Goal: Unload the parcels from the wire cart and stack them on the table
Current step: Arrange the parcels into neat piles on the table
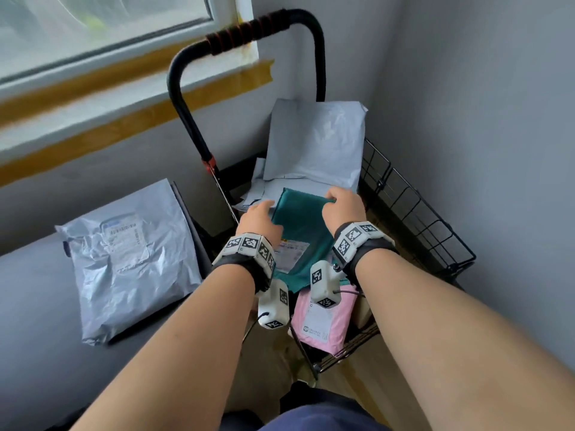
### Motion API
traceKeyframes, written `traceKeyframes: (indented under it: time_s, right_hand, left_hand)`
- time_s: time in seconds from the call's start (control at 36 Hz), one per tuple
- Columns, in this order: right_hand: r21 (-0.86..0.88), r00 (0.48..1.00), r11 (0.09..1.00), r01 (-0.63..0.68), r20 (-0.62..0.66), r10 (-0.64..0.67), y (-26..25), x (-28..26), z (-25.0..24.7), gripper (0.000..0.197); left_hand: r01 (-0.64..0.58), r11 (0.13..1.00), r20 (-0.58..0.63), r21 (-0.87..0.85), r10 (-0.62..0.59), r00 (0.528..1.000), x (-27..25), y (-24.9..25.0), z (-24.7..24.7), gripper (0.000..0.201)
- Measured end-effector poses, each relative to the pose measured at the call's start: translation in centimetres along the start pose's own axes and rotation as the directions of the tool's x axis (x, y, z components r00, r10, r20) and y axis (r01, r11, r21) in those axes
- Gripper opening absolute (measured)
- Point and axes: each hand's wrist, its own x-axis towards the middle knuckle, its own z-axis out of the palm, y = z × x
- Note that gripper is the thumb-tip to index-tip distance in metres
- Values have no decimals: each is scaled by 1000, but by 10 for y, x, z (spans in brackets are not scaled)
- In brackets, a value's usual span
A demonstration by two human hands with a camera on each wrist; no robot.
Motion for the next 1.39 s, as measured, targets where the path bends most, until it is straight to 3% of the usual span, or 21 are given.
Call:
traceKeyframes:
  time_s: [0.08,0.17,0.33,0.47,0.58,0.64,0.78,0.83,0.92,0.97,1.06,1.11,1.28,1.39]
  right_hand:
    - [34,991,992,120,-57,-118,-23,-5,-3,35]
    - [61,976,982,179,-134,-170,-43,-11,-3,38]
    - [137,993,988,65,-110,-50,-76,-26,8,68]
    - [114,998,993,3,68,-11,-102,-50,29,59]
    - [101,996,995,3,94,-12,-130,-72,56,52]
    - [65,994,998,-3,109,-4,-147,-85,67,47]
    - [25,978,999,45,205,-49,-197,-123,108,31]
    - [27,968,996,84,236,-88,-218,-141,127,11]
    - [37,954,994,102,280,-108,-250,-171,156,24]
    - [51,946,992,115,298,-125,-271,-192,175,13]
    - [101,942,987,128,298,-153,-297,-225,208,21]
    - [119,943,985,126,293,-157,-313,-245,229,31]
    - [100,938,989,107,320,-134,-352,-297,281,31]
    - [73,926,991,114,353,-133,-368,-319,317,31]
  left_hand:
    - [33,995,-15,-93,-34,999,-9,-3,-14,28]
    - [48,981,-52,-189,-58,997,-16,-14,-26,21]
    - [20,867,-175,-498,-123,977,-29,-46,-55,21]
    - [114,652,-96,-750,-278,956,-37,-82,-91,18]
    - [123,389,-29,-913,-363,931,-53,-121,-117,27]
    - [118,335,-22,-935,-387,922,-64,-143,-132,24]
    - [118,315,-41,-942,-455,890,-97,-206,-170,18]
    - [126,341,-57,-932,-481,875,-112,-235,-184,18]
    - [131,390,-102,-912,-522,847,-136,-283,-203,14]
    - [140,430,-130,-892,-540,831,-150,-316,-212,14]
    - [174,500,-148,-849,-540,828,-176,-356,-223,10]
    - [232,516,-117,-824,-556,823,-198,-376,-229,9]
    - [351,425,57,-834,-567,822,-247,-440,-234,23]
    - [466,431,184,-773,-550,815,-267,-479,-233,13]
